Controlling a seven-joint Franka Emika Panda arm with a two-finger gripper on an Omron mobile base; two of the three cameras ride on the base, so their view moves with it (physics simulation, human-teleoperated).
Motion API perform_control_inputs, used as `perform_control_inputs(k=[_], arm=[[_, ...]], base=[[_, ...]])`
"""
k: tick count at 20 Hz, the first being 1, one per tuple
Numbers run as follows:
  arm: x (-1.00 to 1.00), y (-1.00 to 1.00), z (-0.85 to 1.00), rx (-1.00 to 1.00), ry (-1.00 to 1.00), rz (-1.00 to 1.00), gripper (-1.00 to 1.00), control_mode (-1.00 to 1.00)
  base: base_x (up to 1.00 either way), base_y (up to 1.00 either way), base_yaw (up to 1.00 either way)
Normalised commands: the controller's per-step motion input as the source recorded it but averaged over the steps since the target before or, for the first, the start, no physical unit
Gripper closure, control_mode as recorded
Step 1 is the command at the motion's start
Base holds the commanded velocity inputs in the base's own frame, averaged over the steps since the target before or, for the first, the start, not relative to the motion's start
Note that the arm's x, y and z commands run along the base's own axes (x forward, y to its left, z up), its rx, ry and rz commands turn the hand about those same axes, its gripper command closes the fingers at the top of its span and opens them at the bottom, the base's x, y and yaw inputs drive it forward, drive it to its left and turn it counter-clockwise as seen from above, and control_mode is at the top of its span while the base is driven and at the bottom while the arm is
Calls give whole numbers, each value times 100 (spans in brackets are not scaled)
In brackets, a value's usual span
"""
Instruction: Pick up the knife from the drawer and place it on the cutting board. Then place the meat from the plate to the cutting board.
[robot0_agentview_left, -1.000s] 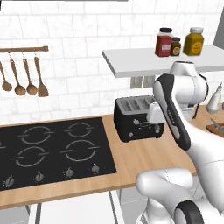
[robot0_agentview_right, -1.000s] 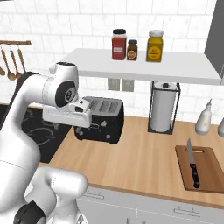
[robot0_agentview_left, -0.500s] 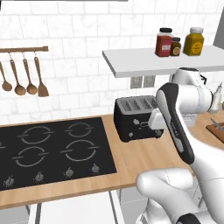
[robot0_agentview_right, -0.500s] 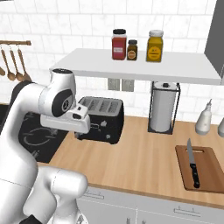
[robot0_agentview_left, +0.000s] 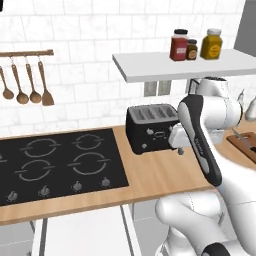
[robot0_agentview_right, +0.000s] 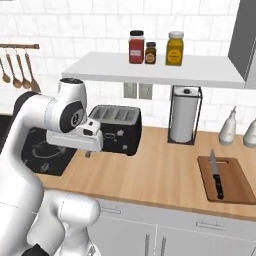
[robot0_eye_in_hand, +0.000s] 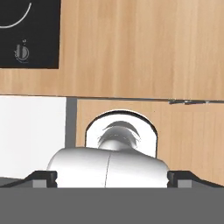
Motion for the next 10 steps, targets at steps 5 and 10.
perform_control_inputs(k=[5,10], arm=[[0,0,0,0,0,0,-100,100],[0,0,0,0,0,0,-100,100]], base=[[-38,-6,-19],[-12,-23,-20]])
